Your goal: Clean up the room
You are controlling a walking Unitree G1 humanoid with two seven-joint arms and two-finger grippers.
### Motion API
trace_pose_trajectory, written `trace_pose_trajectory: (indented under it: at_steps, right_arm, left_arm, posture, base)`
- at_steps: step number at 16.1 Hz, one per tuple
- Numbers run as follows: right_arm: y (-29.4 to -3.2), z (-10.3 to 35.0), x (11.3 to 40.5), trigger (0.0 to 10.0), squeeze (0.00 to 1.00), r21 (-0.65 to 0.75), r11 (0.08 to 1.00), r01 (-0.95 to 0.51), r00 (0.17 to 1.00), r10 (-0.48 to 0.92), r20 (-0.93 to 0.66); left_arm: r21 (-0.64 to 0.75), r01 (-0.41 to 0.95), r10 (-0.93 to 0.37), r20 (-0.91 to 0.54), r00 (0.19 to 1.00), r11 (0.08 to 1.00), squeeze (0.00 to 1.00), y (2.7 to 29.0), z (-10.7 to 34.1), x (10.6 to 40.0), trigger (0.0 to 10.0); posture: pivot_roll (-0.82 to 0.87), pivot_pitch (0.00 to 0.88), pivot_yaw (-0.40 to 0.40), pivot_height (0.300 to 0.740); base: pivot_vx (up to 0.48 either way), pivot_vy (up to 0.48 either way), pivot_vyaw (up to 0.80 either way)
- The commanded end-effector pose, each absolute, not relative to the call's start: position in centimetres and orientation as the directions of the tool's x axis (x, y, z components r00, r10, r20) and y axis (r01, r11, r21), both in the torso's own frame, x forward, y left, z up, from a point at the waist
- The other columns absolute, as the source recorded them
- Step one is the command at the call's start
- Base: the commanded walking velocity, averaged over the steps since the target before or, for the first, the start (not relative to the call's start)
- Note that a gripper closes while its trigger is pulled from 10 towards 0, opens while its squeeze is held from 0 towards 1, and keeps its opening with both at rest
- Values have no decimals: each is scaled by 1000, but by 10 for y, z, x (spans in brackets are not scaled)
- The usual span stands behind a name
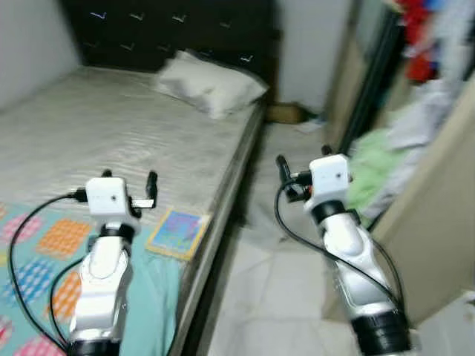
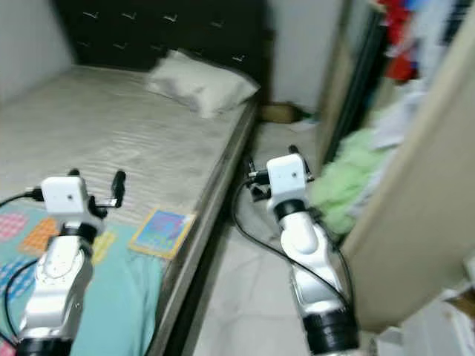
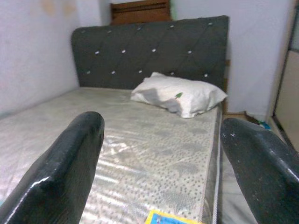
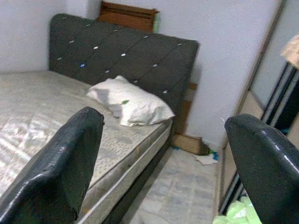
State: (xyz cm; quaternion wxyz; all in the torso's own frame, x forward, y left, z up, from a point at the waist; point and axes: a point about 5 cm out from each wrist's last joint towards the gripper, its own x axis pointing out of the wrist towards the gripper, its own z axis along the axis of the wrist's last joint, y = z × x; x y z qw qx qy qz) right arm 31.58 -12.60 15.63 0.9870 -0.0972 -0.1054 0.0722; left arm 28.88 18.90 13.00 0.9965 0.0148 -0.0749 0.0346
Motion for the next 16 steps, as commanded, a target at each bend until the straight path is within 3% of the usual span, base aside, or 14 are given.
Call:
trace_pose_trajectory:
  at_steps: [1, 16]
  right_arm:
    - [-122, 162, 318, 10000, 0, -196, 971, -135, 960, 177, 216]
    - [-114, 160, 318, 10000, 0, -177, 968, -179, 954, 214, 208]
  left_arm:
    - [35, -67, 61, 157, 986, 997, 0, 189, 132, 290, 10000]
    - [47, -126, 118, 146, 982, 991, 0, 198, 129, 291, 10000]
  posture:
    - [-85, 0, -27, 740]
    - [-84, 0, -27, 740]
  base:
    - [0, 0, 800]
    - [0, 0, 800]
